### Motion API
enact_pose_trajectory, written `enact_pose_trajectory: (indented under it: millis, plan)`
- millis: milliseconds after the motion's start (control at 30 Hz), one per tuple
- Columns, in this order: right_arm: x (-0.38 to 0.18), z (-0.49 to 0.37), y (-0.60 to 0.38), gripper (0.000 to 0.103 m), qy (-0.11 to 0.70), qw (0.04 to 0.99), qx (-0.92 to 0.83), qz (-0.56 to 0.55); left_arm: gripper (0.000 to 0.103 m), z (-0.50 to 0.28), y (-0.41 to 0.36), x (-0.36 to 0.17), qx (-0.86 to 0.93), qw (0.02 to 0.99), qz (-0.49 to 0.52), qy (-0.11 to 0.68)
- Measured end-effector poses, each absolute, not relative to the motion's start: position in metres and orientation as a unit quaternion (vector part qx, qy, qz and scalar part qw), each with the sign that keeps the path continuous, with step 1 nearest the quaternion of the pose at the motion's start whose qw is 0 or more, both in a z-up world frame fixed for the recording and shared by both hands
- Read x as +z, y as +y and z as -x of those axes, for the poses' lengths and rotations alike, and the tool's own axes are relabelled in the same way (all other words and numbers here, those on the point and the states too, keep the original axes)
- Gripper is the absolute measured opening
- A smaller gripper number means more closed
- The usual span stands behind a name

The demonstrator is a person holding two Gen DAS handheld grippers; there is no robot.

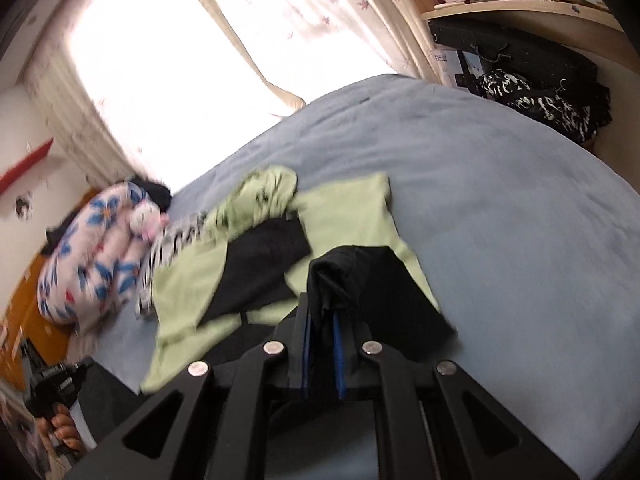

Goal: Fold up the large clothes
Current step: 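Grasp the black hem of the jacket with both grippers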

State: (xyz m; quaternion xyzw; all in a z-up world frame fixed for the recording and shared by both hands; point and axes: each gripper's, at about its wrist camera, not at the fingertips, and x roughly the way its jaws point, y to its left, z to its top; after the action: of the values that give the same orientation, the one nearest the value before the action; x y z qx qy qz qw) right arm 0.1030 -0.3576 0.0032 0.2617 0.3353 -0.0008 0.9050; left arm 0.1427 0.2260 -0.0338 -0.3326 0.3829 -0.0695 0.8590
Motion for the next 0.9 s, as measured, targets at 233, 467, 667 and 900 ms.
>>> enact_pose_trajectory:
  millis: [233,467,667,900]
  plan:
    - [-0.007,-0.231,-0.375,0.027,0.319,0.896,-0.001,-0.309,0.027,-0.291,0.220,-0.034,-0.032,0.879,0.279,0.384]
    - [-0.063,-0.296,-0.394,0.058,0.367,0.880,-0.041,-0.300,0.073,-0.364,0.214,-0.085,0.008,0.871,0.229,0.434]
    - [-0.103,-0.314,-0.404,0.058,0.426,0.870,-0.042,-0.243,0.073,-0.376,0.198,-0.124,-0.002,0.878,0.139,0.457]
    - [-0.121,-0.340,-0.397,0.058,0.462,0.870,-0.040,-0.170,0.073,-0.379,0.180,-0.139,-0.004,0.888,0.066,0.456]
